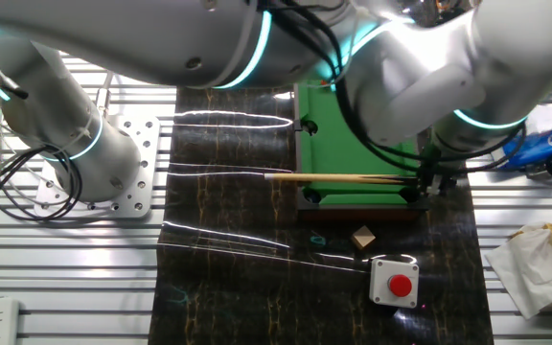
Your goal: Hit the pool ball
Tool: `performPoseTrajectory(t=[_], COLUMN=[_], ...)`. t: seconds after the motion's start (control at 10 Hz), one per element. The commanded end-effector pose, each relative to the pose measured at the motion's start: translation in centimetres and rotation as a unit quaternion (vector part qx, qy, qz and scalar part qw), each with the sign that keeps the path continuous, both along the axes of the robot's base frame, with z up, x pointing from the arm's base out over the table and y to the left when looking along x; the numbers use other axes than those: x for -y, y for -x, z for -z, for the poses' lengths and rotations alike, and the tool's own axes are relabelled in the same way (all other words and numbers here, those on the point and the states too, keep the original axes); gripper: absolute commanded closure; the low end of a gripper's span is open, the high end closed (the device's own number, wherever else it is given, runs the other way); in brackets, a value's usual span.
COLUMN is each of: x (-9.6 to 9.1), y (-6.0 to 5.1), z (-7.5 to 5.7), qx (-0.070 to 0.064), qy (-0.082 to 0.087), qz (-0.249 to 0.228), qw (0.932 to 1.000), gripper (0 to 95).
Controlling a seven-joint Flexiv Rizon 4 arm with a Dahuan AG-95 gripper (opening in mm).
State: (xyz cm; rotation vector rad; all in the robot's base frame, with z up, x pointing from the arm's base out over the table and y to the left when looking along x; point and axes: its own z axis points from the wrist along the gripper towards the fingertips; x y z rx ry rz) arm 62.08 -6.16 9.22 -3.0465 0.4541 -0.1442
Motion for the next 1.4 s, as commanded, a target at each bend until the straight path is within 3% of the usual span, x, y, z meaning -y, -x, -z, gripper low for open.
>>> performPoseTrajectory(t=[0.1,0.4,0.6,0.7,0.8,1.0,1.2,1.4], x=[0.0,-0.1,-0.2,-0.2,-0.2,-0.2,0.2,0.9], y=[0.0,0.2,0.8,0.9,0.9,0.9,0.7,0.3], z=[0.2,0.4,0.8,0.9,0.9,0.8,0.3,-0.4], qx=[-0.001,0.001,0.011,0.010,0.002,0.000,-0.012,-0.012], qy=[-0.003,-0.003,-0.001,-0.004,-0.008,-0.014,-0.016,-0.005], qz=[0.004,0.005,0.005,0.010,0.027,0.029,0.037,0.074], qw=[1.0000,1.0000,0.9999,0.9999,0.9996,0.9995,0.9991,0.9972], gripper=[76.0,76.0,76.0,76.0,95.0,95.0,95.0,95.0])
